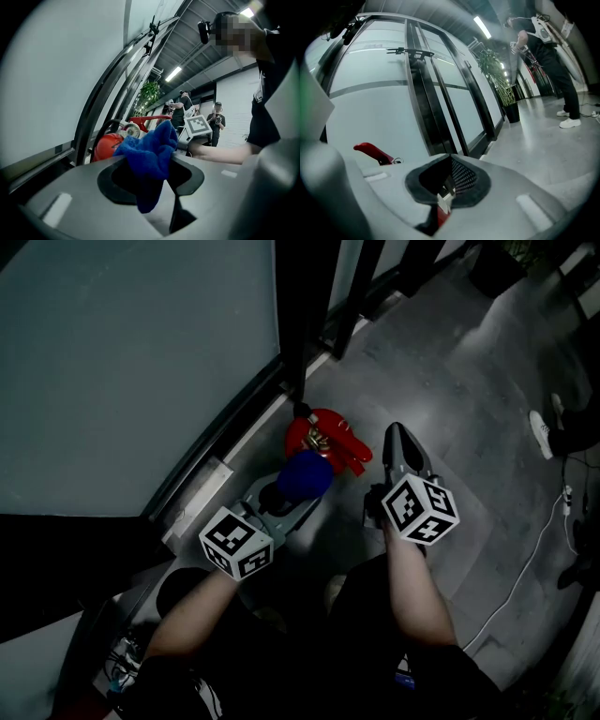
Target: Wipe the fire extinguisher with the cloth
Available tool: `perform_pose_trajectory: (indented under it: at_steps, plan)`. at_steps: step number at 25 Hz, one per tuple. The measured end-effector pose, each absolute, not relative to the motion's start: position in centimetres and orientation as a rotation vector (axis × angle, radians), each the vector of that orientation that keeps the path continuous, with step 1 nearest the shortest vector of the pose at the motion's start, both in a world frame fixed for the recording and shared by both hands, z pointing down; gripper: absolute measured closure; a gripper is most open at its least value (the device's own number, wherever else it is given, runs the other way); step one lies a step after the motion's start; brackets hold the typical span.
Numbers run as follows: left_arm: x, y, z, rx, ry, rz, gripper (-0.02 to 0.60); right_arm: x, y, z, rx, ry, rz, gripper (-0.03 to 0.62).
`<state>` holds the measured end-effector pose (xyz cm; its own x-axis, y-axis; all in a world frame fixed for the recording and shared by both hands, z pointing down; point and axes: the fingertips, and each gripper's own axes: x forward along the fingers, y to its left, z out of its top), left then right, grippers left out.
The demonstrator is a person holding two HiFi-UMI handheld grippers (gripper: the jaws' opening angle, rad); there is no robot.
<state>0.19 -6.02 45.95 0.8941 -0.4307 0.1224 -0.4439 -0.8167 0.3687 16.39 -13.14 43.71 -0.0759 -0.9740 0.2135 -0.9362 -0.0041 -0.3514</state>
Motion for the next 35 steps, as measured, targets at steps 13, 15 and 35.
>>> perform_pose_trajectory:
  at_steps: [13, 15, 35]
  plan:
    - [1.2, -3.9, 53.5, 2.632, -0.534, 0.29, 0.417, 14.5, -13.2, 42.8, -2.006, 2.191, -0.611, 0.591]
    - [1.2, -4.0, 55.0, 2.596, -0.527, 0.317, 0.417, 14.2, -12.9, 42.6, -1.999, 2.2, -0.606, 0.591]
    - [1.5, -4.3, 67.9, 2.399, -0.429, 0.599, 0.417, 13.9, -10.9, 40.9, -1.933, 2.237, -0.601, 0.591]
